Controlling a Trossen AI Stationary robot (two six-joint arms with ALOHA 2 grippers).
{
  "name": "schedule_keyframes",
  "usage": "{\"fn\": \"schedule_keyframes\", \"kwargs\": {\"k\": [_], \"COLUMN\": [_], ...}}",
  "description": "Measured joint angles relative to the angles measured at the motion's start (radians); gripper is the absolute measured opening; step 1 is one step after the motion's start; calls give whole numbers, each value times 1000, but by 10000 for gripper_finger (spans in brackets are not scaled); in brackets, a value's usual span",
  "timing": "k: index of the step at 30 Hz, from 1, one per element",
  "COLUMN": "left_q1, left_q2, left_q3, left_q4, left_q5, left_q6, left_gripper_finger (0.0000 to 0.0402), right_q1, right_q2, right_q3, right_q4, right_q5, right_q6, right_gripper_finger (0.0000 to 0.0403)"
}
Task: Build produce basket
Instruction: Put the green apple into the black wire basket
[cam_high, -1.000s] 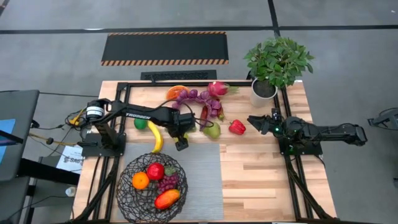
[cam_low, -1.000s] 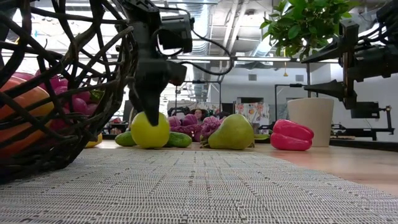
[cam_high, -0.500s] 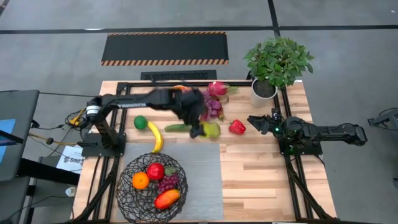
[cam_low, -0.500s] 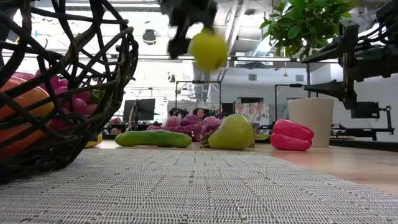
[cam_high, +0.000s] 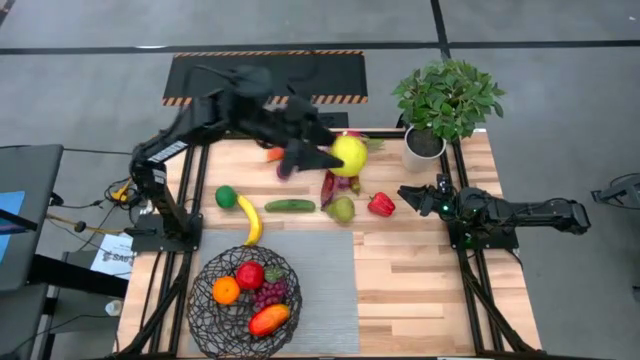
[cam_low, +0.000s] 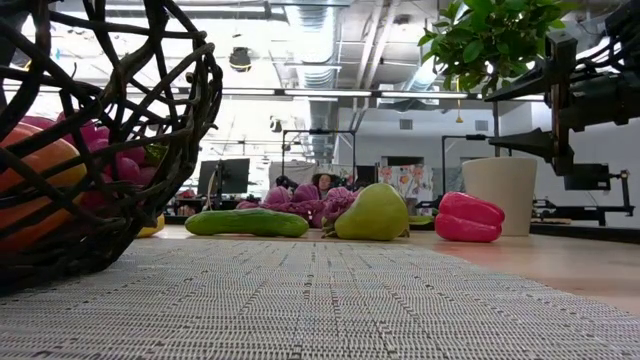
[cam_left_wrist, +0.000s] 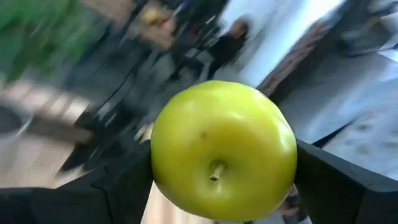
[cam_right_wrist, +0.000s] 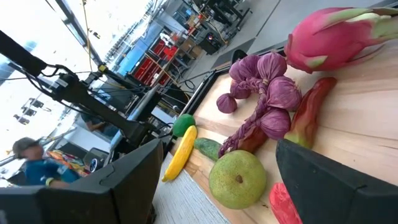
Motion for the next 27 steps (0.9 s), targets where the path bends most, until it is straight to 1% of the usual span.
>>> {"fn": "schedule_keyframes", "kwargs": {"k": [1, 4, 6, 7, 9, 12, 14, 17, 20, 23, 25, 27], "left_q1": [-7, -33, -55, -65, -96, -150, -191, -250, -307, -356, -389, -417], "left_q2": [0, -39, -51, -58, -61, -62, -62, -62, -60, -61, -60, -60], "left_q3": [20, -16, -16, -14, -13, -13, -13, -13, -14, -14, -14, -14], "left_q4": [34, 244, 385, 429, 568, 716, 774, 789, 753, 613, 491, 328], "left_q5": [26, 131, 208, 245, 296, 378, 415, 405, 396, 379, 321, 248], "left_q6": [-1, -54, -90, -109, -134, -168, -181, -168, -126, -113, -112, -111], "left_gripper_finger": [316, 316, 317, 317, 317, 317, 317, 317, 318, 318, 318, 318], "right_q1": [0, 0, 0, 0, 0, 0, 0, 0, 0, 0, 0, 0], "right_q2": [0, 0, 0, 0, 0, 0, 0, 0, 0, 0, 0, 0], "right_q3": [0, 0, 0, 0, 0, 0, 0, 0, 0, 0, 0, 0], "right_q4": [0, 0, -1, -1, 0, 0, 0, 0, 0, 0, 0, 0], "right_q5": [0, 0, 0, 0, 0, 1, 1, 1, 1, 1, 1, 1], "right_q6": [0, 0, -1, 0, -1, -1, -1, -1, -1, -1, -1, -1], "right_gripper_finger": [333, 333, 333, 333, 333, 333, 333, 333, 333, 333, 333, 333]}}
